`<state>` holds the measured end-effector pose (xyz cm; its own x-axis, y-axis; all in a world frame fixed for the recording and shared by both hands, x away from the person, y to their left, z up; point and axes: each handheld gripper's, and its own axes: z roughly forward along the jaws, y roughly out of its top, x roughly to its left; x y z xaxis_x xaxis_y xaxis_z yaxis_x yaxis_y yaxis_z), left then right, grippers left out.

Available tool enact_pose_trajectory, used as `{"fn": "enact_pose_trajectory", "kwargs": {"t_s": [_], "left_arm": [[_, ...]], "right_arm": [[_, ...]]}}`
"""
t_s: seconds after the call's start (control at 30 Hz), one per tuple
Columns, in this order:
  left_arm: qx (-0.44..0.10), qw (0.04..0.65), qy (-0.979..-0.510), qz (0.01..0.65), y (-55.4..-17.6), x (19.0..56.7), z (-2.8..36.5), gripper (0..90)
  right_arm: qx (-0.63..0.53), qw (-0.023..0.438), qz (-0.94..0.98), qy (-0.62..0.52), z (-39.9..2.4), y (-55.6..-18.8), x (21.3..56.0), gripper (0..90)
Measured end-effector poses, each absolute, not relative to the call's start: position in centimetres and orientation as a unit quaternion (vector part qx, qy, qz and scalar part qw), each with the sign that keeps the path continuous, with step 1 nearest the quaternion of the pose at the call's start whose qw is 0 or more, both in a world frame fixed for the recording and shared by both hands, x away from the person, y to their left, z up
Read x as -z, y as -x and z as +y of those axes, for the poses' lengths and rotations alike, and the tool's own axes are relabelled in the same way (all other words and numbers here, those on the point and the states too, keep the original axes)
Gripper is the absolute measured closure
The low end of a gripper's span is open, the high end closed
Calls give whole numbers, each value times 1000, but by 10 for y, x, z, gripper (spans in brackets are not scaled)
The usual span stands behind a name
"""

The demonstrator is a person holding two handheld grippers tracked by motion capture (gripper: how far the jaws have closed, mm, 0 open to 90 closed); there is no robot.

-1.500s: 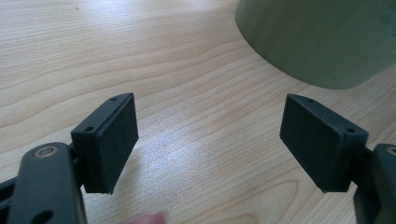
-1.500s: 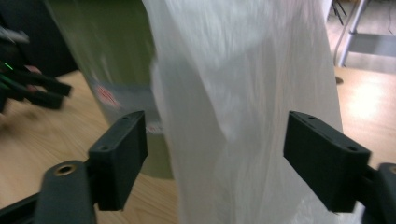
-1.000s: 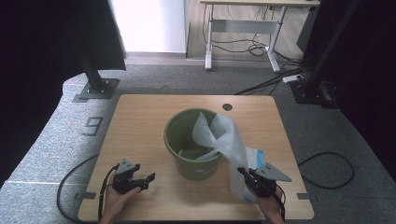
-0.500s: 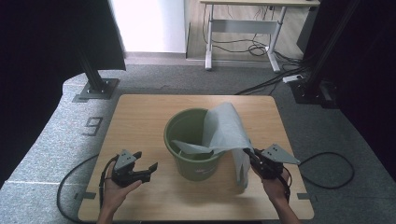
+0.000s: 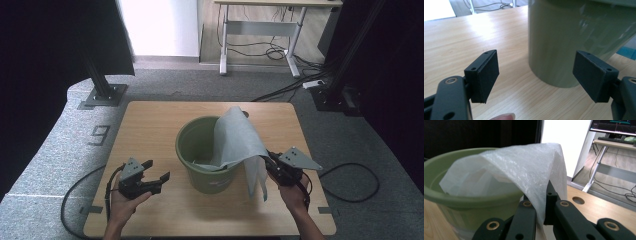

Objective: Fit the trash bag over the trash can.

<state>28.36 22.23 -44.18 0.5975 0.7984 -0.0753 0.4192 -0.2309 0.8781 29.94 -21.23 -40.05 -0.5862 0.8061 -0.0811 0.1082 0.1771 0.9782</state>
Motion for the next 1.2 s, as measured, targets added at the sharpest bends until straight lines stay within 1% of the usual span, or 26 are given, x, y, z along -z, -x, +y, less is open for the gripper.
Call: {"fn": "enact_pose_trajectory", "kwargs": {"t_s": [0.33, 0.4, 0.43, 0.5, 0.57, 0.6, 0.73, 0.83, 1.07, 1.2], "left_arm": [[-213, 482, -761, 378, -285, 413, 204, 207], [-212, 483, -761, 377, -287, 409, 200, 206], [-212, 484, -761, 377, -289, 406, 197, 207], [-212, 485, -761, 376, -291, 404, 192, 207], [-213, 485, -760, 376, -293, 403, 188, 207], [-215, 484, -760, 377, -294, 403, 187, 206], [-218, 486, -750, 392, -298, 401, 184, 202], [-219, 490, -742, 401, -299, 398, 184, 203], [-215, 495, -741, 400, -301, 392, 181, 205], [-215, 496, -744, 394, -302, 388, 175, 206]], "right_arm": [[-542, 320, 709, -316, -197, -304, 379, 883], [-540, 314, 716, -310, -192, -304, 379, 861], [-541, 311, 718, -309, -191, -304, 380, 837], [-550, 293, 718, -310, -192, -305, 384, 761], [-557, 285, 710, -322, -196, -304, 389, 631], [-558, 286, 705, -332, -198, -303, 392, 550], [-569, 278, 689, -353, -206, -294, 401, 360], [-575, 270, 686, -356, -211, -284, 410, 309], [-563, 266, 698, -353, -213, -261, 438, 246], [-551, 263, 695, -380, -207, -258, 454, 210]]}}
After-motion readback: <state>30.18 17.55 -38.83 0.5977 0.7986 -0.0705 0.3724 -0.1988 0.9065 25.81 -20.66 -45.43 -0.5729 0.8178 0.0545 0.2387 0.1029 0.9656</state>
